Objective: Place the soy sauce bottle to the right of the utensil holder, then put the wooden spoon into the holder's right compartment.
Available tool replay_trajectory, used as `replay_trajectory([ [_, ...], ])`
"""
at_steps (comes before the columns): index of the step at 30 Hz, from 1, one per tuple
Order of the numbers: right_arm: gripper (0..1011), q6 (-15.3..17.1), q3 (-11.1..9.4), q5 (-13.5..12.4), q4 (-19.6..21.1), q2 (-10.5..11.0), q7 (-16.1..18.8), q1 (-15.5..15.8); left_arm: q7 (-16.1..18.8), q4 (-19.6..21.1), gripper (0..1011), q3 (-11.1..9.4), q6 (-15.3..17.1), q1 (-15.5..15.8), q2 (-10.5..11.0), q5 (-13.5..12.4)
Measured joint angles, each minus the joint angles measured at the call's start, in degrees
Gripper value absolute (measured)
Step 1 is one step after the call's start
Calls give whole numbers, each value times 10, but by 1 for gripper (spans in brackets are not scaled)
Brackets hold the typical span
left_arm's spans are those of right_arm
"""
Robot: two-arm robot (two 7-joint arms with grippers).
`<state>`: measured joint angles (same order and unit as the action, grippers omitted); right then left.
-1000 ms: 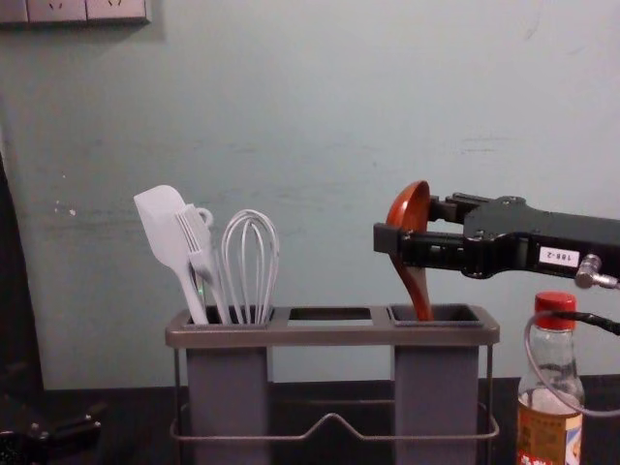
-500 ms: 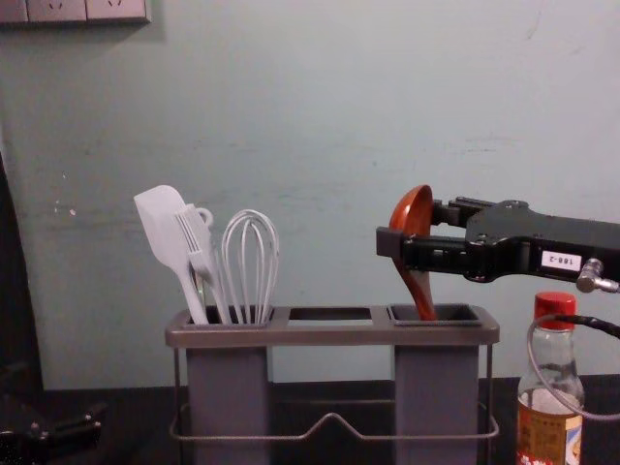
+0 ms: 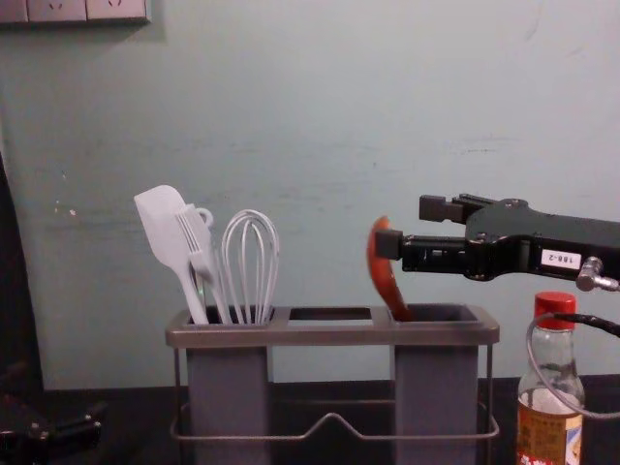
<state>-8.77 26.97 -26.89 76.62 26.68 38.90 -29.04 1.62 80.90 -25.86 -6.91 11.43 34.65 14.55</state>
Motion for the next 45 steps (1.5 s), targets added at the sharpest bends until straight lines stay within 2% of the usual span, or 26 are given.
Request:
replay_trajectory([
  [13,1002,1,0,2,2,0,-2,0,0,0,1012,0,0,0,0,0],
  [20,1002,9,-7,34,38,5,-51,21,0,0,1011,0,0,0,0,0],
  [30,1002,-5,-36,72,101,10,-118,86,0,0,1012,0,0,0,0,0],
  [33,1002,-12,-49,88,129,12,-145,117,0,0,1012,0,0,0,0,0],
  [45,1002,-40,-77,118,191,15,-182,194,0,0,1011,0,0,0,0,0],
])
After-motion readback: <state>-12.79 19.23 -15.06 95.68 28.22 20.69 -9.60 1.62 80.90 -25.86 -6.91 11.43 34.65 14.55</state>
